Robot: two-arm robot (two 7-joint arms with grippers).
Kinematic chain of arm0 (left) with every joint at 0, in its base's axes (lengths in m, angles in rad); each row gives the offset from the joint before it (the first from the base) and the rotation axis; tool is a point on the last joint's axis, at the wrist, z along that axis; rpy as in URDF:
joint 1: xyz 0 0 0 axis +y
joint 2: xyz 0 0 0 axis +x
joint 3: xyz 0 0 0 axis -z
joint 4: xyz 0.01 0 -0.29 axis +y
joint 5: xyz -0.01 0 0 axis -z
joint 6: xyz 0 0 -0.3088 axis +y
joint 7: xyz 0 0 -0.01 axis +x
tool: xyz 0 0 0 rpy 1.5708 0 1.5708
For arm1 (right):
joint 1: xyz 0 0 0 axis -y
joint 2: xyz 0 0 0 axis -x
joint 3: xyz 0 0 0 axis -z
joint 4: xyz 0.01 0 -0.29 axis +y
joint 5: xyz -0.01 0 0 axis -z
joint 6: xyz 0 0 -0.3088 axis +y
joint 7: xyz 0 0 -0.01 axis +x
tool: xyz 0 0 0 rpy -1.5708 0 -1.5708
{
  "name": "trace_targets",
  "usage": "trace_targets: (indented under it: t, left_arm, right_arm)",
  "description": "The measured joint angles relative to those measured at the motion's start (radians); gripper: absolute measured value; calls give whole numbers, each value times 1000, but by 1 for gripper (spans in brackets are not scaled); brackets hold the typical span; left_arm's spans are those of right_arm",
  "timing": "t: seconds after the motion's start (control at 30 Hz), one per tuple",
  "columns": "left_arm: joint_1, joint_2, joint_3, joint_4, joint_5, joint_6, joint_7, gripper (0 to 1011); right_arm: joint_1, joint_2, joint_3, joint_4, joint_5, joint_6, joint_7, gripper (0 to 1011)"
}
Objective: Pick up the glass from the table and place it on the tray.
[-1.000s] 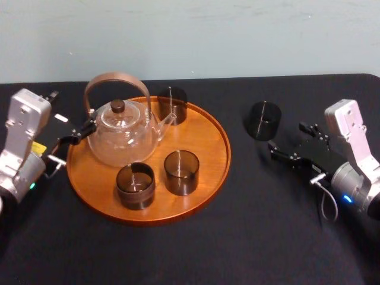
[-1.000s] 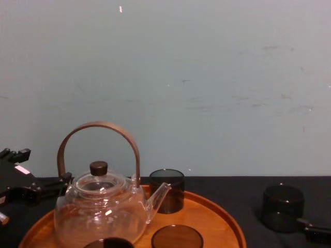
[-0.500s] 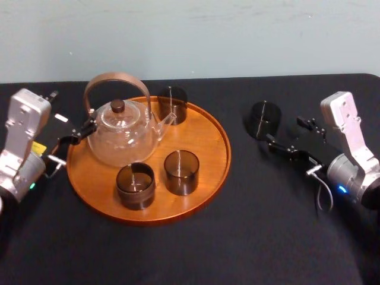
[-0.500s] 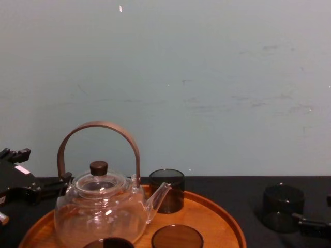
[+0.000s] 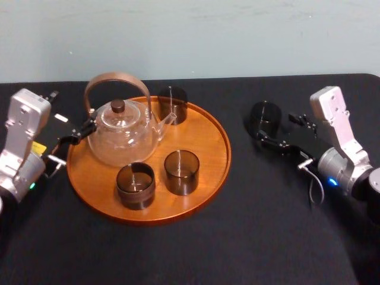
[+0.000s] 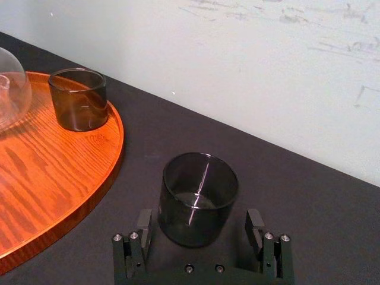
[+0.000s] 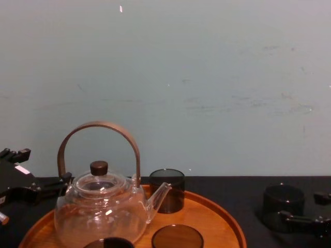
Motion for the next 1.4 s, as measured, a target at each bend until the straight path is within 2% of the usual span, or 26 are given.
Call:
trace_targets:
  t: [0.37, 1.0, 1.4]
  left_arm:
    - [0, 0, 0, 0, 0, 0, 0, 1009]
    - [0, 0, 0, 0, 0, 0, 0, 1009]
    - [0, 0, 0, 0, 0, 0, 0, 1010]
  right_arm:
    - [74, -28, -25, 91, -20, -11, 5, 1002]
    - [168, -69, -44, 229, -46, -41, -1, 1002]
    - [174, -73, -44, 239, -48, -44, -4, 1002]
